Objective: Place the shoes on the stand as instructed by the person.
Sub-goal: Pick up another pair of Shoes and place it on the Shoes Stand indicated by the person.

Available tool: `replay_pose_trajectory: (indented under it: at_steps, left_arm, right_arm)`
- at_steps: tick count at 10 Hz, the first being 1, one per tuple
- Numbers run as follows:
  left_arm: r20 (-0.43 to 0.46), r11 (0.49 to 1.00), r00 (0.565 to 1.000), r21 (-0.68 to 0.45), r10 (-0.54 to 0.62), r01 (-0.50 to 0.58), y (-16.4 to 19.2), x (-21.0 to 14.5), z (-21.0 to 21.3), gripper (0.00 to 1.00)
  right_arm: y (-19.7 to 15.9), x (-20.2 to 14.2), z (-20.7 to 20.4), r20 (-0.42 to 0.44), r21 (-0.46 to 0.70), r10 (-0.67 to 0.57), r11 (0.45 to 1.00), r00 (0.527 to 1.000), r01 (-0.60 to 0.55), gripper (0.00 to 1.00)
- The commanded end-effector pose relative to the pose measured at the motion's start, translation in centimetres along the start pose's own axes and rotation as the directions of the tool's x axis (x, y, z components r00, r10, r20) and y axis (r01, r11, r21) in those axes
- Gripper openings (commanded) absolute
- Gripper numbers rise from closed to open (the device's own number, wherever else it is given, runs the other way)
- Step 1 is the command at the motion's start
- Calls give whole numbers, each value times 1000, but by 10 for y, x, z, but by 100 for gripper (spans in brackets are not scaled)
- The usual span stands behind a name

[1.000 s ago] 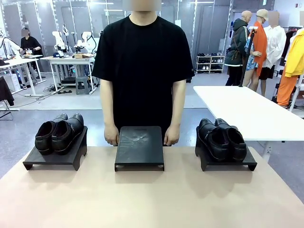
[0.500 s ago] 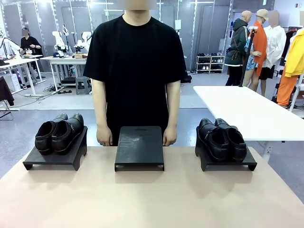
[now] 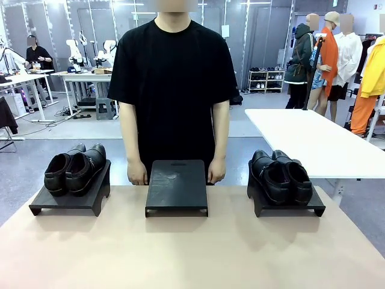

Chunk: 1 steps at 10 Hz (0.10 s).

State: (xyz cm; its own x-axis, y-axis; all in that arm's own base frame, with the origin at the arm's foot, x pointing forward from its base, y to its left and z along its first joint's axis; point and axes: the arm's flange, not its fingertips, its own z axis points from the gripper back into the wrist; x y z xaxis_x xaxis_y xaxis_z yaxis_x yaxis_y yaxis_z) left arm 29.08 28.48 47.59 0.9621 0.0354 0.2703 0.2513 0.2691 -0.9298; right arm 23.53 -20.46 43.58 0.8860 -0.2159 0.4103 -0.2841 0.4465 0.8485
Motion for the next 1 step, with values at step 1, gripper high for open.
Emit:
replay_pose_trajectory:
  at_steps: [1]
  left_arm:
    - [4,1000,1000,-16,-16,16,-2,-2,-1,100]
  right_arm:
    - [0,0,0,8,11,21,1000,1000,-21,84]
